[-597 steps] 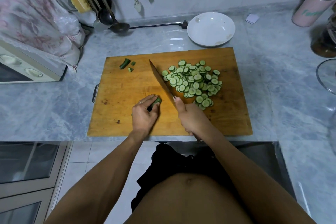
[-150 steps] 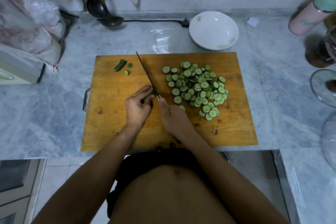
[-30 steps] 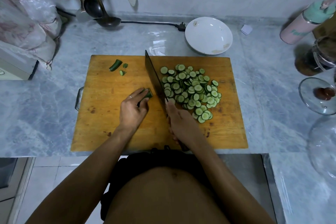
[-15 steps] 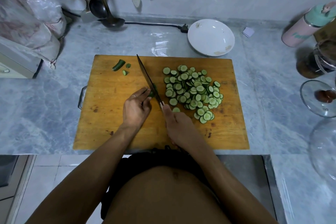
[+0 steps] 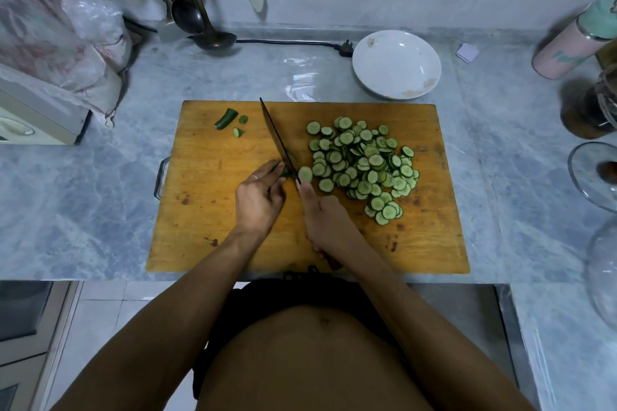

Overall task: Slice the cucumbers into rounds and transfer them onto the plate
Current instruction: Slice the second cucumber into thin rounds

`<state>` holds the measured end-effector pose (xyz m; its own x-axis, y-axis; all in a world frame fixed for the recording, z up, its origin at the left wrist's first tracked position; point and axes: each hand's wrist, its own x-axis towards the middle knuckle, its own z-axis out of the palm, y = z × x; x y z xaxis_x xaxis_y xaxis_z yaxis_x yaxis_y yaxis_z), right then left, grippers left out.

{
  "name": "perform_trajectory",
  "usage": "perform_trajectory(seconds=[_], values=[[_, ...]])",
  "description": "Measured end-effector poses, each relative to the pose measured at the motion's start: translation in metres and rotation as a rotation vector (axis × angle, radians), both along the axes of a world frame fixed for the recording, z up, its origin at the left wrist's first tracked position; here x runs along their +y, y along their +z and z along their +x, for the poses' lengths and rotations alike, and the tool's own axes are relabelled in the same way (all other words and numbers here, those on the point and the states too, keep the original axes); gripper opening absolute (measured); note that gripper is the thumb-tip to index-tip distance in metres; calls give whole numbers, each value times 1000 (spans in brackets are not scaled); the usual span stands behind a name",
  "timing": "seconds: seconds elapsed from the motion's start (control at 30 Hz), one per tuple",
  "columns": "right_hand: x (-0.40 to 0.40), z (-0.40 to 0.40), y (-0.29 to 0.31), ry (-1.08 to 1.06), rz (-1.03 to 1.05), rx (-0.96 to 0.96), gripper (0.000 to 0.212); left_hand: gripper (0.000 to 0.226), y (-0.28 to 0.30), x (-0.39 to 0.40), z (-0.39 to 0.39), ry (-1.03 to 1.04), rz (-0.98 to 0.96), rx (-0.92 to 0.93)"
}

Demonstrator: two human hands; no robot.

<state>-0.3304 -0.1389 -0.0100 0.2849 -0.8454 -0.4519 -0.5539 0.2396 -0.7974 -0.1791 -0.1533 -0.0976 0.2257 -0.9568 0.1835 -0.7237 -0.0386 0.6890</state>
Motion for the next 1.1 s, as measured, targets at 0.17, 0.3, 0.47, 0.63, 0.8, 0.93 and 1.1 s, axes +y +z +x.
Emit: perform_trajectory(seconds=[0.17, 0.3, 0.47, 0.63, 0.8, 0.93, 1.1], values=[[-4, 5, -7, -32, 18, 32, 68, 29, -4, 1, 3, -3, -12, 0], [-2, 2, -7, -79, 19, 38, 72, 27, -3, -3, 1, 9, -20, 25], [4, -16, -10, -146, 0, 18, 72, 30, -4, -1, 3, 7, -22, 14], [6, -30, -1, -170, 10, -25, 63, 33, 0, -2, 4, -25, -39, 22], [10, -28, 11, -115, 28, -27, 70, 30, 0, -1, 7, -21, -81, 50], [11, -22, 15, -52, 38, -16, 66, 24, 0, 0, 4, 23, -106, 108], [11, -16, 15, -3, 18, 4, 67, 23, -1, -2, 6, 18, -76, 136]])
